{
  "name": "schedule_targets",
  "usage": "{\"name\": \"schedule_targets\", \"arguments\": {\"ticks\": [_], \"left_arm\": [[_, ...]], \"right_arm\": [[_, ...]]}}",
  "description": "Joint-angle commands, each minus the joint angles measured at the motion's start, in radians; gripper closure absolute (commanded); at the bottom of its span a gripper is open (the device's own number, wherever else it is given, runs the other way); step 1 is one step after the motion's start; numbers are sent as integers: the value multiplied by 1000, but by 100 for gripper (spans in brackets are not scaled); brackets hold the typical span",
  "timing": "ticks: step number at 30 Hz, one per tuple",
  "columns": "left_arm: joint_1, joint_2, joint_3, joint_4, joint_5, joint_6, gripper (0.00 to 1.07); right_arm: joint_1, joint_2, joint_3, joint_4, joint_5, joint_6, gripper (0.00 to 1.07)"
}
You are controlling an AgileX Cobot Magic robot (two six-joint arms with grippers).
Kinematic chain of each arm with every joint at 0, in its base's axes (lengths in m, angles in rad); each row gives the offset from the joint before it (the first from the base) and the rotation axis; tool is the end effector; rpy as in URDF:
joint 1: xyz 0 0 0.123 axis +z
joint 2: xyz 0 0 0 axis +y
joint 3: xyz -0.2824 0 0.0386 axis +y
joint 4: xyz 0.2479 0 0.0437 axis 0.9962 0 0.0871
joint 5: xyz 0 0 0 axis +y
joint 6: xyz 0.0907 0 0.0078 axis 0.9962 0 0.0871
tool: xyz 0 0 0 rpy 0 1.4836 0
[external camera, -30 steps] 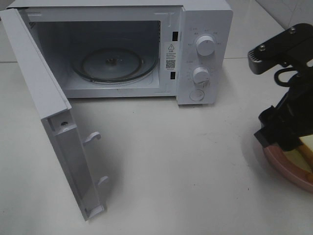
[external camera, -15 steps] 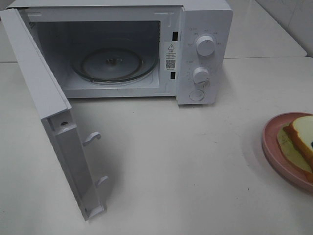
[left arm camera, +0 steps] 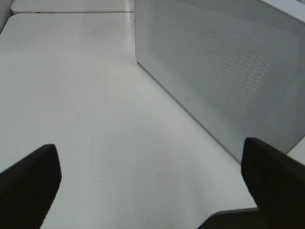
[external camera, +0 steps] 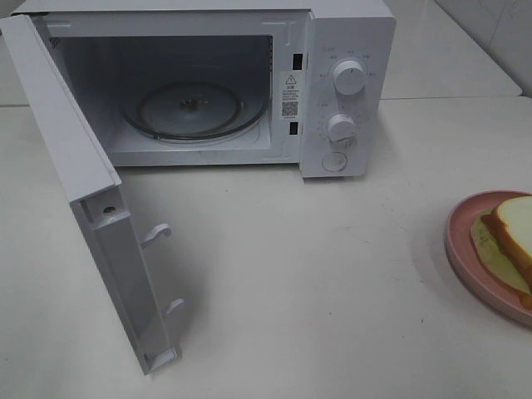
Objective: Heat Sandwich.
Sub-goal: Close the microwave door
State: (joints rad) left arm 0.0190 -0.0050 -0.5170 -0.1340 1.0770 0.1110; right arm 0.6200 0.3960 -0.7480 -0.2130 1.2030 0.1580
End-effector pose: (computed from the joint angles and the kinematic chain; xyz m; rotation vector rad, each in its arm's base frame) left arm -0.0085 -0.0109 0.2811 0.1027 2.0297 -0.0783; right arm 0.0404 0.0068 0.3327 -0.5199 2.2526 0.1258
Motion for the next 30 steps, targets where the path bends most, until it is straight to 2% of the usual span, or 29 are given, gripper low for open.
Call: {"name": "schedule_targets", "arguments": {"ticks": [1,5,6,8,10,13,15,18,22,30], "left_arm": [[4,-5,1,-6,-6,-6,10],[4,-5,1,-6,-6,-6,10],[4,-5,1,-6,-6,-6,10],[4,-5,1,-6,-6,-6,10],[4,-5,1,-6,-6,-6,10],[4,-5,1,-6,-6,-6,10],[4,-5,1,-6,-6,-6,10],[4,-5,1,-6,-6,-6,10],[4,-5,1,-6,-6,-6,10],[4,-5,1,-6,-6,-6,10]], "right_arm": [[-5,-53,2,-3,5,-5,31],[-120,-125,2,2,19,-25,31],[-120,-125,2,2,19,-25,31],[-207,-170,2,3,7,-71,31],[-228,-184,2,5,2,-80,31],[-313,-248,2,38,-27,-85,31],[-329,-262,4,49,-30,-85,31],[-415,-318,57,92,-58,-85,31],[-485,-374,131,123,-83,-85,31],[-550,-428,236,132,-203,-85,31]]}}
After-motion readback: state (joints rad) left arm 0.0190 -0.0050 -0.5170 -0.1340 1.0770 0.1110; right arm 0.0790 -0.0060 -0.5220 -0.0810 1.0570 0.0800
